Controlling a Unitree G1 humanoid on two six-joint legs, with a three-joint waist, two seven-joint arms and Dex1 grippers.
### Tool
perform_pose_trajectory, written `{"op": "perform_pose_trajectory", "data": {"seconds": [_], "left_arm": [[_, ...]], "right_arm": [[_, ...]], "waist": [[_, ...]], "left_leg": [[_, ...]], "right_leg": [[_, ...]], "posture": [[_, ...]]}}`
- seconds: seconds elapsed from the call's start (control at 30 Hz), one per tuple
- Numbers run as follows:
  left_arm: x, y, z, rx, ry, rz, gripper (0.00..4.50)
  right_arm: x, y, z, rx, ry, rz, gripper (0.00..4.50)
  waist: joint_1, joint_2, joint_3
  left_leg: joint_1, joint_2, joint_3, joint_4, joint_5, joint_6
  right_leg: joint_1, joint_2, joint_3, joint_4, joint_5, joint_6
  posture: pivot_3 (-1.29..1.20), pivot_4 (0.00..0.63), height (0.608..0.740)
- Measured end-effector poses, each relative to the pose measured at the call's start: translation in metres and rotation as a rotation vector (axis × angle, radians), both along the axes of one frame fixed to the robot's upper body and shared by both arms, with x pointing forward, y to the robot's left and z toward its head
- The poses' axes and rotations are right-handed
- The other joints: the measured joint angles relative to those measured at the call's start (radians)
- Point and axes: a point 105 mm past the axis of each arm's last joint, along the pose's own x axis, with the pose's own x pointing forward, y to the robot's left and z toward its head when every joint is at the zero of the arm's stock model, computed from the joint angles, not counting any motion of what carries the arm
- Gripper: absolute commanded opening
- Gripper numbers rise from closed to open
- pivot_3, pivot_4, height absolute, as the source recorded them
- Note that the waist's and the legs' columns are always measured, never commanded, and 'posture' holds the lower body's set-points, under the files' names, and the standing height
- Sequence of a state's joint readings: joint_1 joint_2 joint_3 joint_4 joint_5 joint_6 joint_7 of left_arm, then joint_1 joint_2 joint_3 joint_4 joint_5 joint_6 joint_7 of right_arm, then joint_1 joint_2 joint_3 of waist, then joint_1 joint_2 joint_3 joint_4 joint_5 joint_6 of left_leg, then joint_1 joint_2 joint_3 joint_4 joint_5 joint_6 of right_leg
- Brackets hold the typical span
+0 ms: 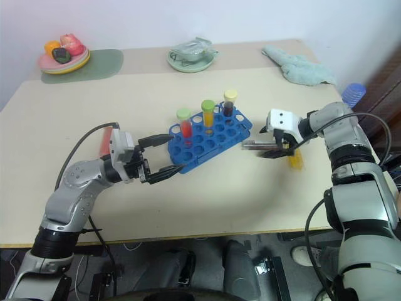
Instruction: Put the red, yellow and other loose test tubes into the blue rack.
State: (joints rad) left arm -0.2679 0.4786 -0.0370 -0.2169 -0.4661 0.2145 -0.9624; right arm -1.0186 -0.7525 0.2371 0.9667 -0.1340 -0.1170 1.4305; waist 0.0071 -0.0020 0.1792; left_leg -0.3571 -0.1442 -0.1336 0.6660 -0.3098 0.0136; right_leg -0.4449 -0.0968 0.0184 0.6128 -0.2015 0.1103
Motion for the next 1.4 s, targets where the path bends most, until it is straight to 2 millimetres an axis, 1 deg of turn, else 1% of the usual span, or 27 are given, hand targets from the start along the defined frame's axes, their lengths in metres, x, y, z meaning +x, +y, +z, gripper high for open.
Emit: {"op": "perform_pose_trajectory", "data": {"seconds": [0.03, 0.13, 0.17, 0.3, 0.33, 0.4, 0.73, 0.83, 0.9, 0.93, 1.0, 1.3, 1.33, 1.4], "left_arm": [[0.0, 0.0, 0.0, 0.0, -0.001, -0.001, 4.5], [0.0, 0.0, 0.0, 0.0, -0.002, -0.003, 4.5], [0.0, 0.0, 0.0, 0.001, -0.002, -0.005, 4.5], [-0.001, -0.001, 0.0, 0.002, -0.002, -0.01, 4.5], [-0.001, -0.001, 0.0, 0.002, -0.002, -0.01, 4.5], [-0.001, -0.001, 0.0, 0.002, -0.002, -0.011, 4.5], [-0.002, 0.0, -0.002, 0.004, 0.006, -0.008, 4.5], [-0.002, 0.0, -0.002, 0.005, 0.006, -0.008, 4.5], [-0.002, 0.0, -0.002, 0.005, 0.006, -0.009, 4.5], [-0.002, 0.0, -0.002, 0.005, 0.006, -0.009, 4.5], [-0.002, 0.001, -0.003, 0.008, 0.006, -0.009, 4.5], [-0.002, 0.002, -0.003, 0.013, 0.006, -0.009, 4.5], [-0.002, 0.002, -0.003, 0.013, 0.006, -0.009, 4.5], [-0.002, 0.002, -0.003, 0.013, 0.006, -0.008, 4.5]], "right_arm": [[0.001, 0.0, 0.001, 0.005, 0.016, -0.026, 4.33], [0.001, 0.0, 0.001, -0.001, 0.041, -0.063, 3.5], [0.001, 0.0, 0.001, -0.007, 0.041, -0.063, 3.1], [-0.005, 0.002, 0.0, -0.03, 0.065, -0.036, 0.92], [-0.006, 0.003, 0.0, -0.028, 0.066, -0.026, 0.48], [-0.006, 0.006, 0.002, -0.036, 0.057, -0.014, 0.48], [-0.009, 0.006, 0.001, -0.054, 0.042, 0.008, 0.48], [-0.009, 0.005, 0.001, -0.053, 0.043, 0.002, 1.3], [-0.009, 0.004, -0.001, -0.059, 0.049, -0.004, 2.24], [-0.01, 0.003, -0.005, -0.066, 0.057, -0.011, 2.83], [-0.012, 0.001, -0.015, -0.082, 0.077, -0.024, 3.72], [-0.009, -0.005, -0.021, -0.089, 0.077, -0.063, 3.72], [-0.009, -0.005, -0.021, -0.09, 0.073, -0.06, 3.21], [-0.008, -0.003, -0.021, -0.09, 0.064, -0.053, 2.51]], "waist": [[0.001, 0.0, 0.0], [0.003, 0.0, 0.0], [0.003, 0.0, 0.0], [0.004, 0.0, 0.0], [0.004, 0.0, 0.0], [0.002, 0.0, 0.0], [0.002, 0.0, 0.0], [0.003, 0.0, 0.0], [0.003, 0.0, 0.0], [0.003, 0.0, 0.0], [0.004, 0.0, 0.0], [0.002, 0.0, 0.0], [0.002, 0.0, 0.0], [0.002, 0.0, 0.0]], "left_leg": [[0.0, 0.0, 0.0, 0.0, 0.0, 0.0], [0.0, 0.0, 0.0, 0.0, 0.0, 0.0], [0.0, 0.0, 0.0, 0.0, 0.0, 0.0], [-0.001, 0.0, 0.0, 0.0, 0.0, 0.0], [0.0, 0.0, 0.0, 0.0, 0.0, 0.0], [0.0, 0.0, 0.0, 0.0, 0.0, 0.0], [0.0, 0.0, 0.0, 0.0, 0.0, 0.0], [0.0, 0.0, 0.0, 0.0, 0.0, 0.0], [0.0, 0.0, 0.0, 0.0, 0.0, 0.0], [0.0, 0.0, 0.0, 0.0, 0.0, 0.0], [0.0, 0.0, 0.0, 0.0, 0.0, 0.0], [0.0, 0.0, 0.0, 0.0, 0.0, 0.0], [0.0, 0.0, 0.0, 0.0, 0.0, 0.0], [0.0, 0.0, 0.0, 0.0, 0.0, 0.0]], "right_leg": [[0.0, 0.0, 0.0, 0.0, 0.0, 0.0], [0.0, 0.0, 0.0, 0.0, 0.0, 0.0], [0.0, 0.0, 0.0, 0.0, 0.0, 0.0], [0.0, 0.0, 0.0, 0.0, 0.0, 0.0], [0.0, 0.0, 0.0, 0.0, 0.0, 0.0], [0.0, 0.0, 0.0, 0.0, 0.0, 0.0], [0.0, 0.0, 0.0, 0.0, 0.0, 0.0], [0.0, 0.0, 0.0, 0.0, 0.0, 0.0], [0.0, 0.0, 0.0, 0.0, 0.0, 0.0], [0.0, 0.0, 0.0, 0.0, 0.0, 0.0], [0.0, 0.0, 0.0, 0.0, 0.0, 0.0], [0.0, 0.0, 0.0, 0.0, 0.0, 0.0], [0.0, 0.0, 0.0, 0.0, 0.0, 0.0], [0.0, 0.0, -0.001, 0.0, 0.0, 0.0]], "posture": [[0.0, 0.15, 0.74], [0.0, 0.15, 0.74], [0.0, 0.15, 0.74], [0.0, 0.15, 0.74], [0.0, 0.15, 0.74], [0.0, 0.15, 0.74], [0.0, 0.15, 0.74], [0.0, 0.15, 0.74], [0.0, 0.15, 0.74], [0.0, 0.15, 0.74], [0.0, 0.15, 0.74], [0.0, 0.15, 0.74], [0.0, 0.15, 0.74], [0.0, 0.15, 0.74]]}}
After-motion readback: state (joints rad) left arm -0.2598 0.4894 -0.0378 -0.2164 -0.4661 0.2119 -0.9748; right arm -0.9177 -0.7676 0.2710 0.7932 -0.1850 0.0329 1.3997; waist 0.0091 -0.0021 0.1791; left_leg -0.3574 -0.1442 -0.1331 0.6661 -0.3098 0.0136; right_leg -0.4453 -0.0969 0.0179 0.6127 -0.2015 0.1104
